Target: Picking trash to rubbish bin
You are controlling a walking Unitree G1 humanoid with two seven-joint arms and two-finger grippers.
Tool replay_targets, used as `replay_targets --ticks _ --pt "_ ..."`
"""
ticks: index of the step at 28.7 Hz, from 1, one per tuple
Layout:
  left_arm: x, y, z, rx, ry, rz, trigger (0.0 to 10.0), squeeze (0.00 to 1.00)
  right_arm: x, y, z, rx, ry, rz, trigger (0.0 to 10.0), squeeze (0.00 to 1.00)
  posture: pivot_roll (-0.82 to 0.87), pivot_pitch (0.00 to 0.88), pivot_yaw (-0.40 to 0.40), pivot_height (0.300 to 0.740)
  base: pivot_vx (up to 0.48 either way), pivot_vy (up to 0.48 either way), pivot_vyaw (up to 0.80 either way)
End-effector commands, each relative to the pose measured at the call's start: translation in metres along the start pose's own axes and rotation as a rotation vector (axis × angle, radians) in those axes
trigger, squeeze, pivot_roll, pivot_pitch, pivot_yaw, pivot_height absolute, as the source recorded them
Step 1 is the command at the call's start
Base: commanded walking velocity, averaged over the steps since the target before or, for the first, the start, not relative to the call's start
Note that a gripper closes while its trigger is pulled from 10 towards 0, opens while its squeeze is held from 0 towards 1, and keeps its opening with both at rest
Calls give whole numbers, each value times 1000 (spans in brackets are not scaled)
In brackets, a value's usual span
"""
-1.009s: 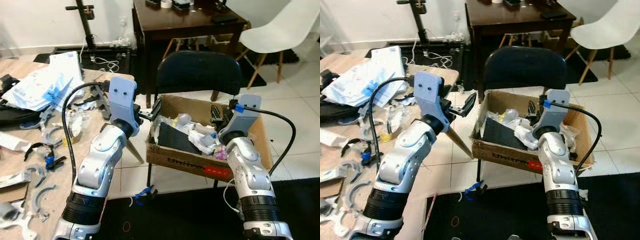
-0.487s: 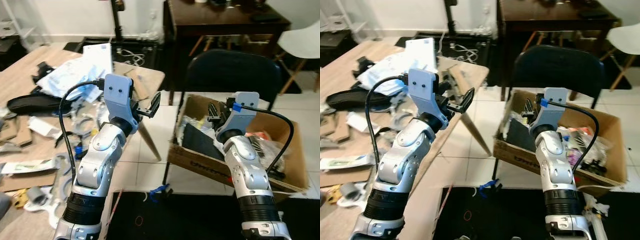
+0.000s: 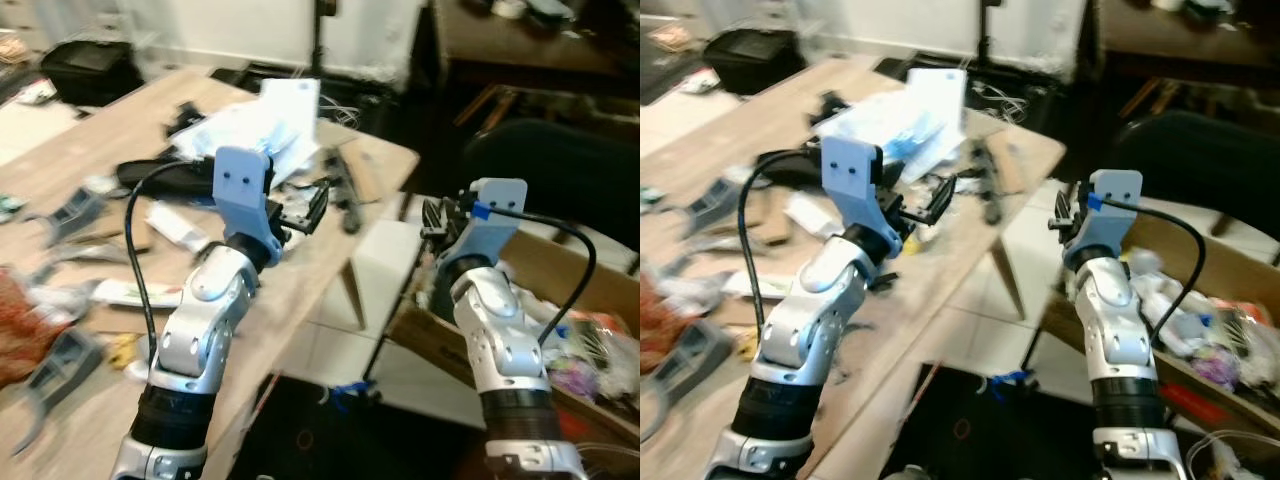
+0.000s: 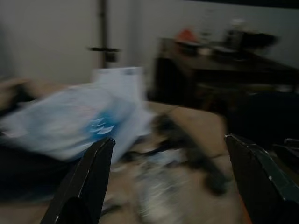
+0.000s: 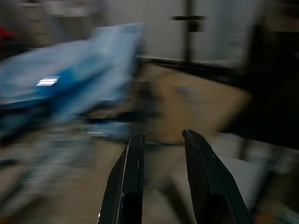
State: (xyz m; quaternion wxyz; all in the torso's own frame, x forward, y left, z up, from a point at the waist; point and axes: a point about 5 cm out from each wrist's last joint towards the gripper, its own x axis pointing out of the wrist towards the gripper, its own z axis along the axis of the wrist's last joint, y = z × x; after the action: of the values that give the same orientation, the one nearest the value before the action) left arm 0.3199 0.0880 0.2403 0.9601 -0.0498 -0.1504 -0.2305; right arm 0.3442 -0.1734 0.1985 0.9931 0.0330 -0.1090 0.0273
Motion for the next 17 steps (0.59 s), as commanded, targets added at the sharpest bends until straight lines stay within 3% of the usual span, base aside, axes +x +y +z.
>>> replay_targets --ticks 1,6,9,17 --pt "-2 -1 -4 -8 21 -9 10000 0 -2 -1 -2 1 7 -1 10000 0 2 145 16 740 0 0 800" --pt "-2 -1 -5 -5 31 -10 10000 0 -2 -1 -1 3 0 -4 10000 0 1 149 15 740 0 0 800" --pt "-3 -1 -7 13 46 -8 10000 0 -3 -4 -1 62 -9 -26 10000 0 1 149 15 740 0 0 0" --pt "-3 0 -10 35 65 1 10000 0 -4 -4 -2 69 -5 -25 10000 0 1 152 16 740 0 0 0"
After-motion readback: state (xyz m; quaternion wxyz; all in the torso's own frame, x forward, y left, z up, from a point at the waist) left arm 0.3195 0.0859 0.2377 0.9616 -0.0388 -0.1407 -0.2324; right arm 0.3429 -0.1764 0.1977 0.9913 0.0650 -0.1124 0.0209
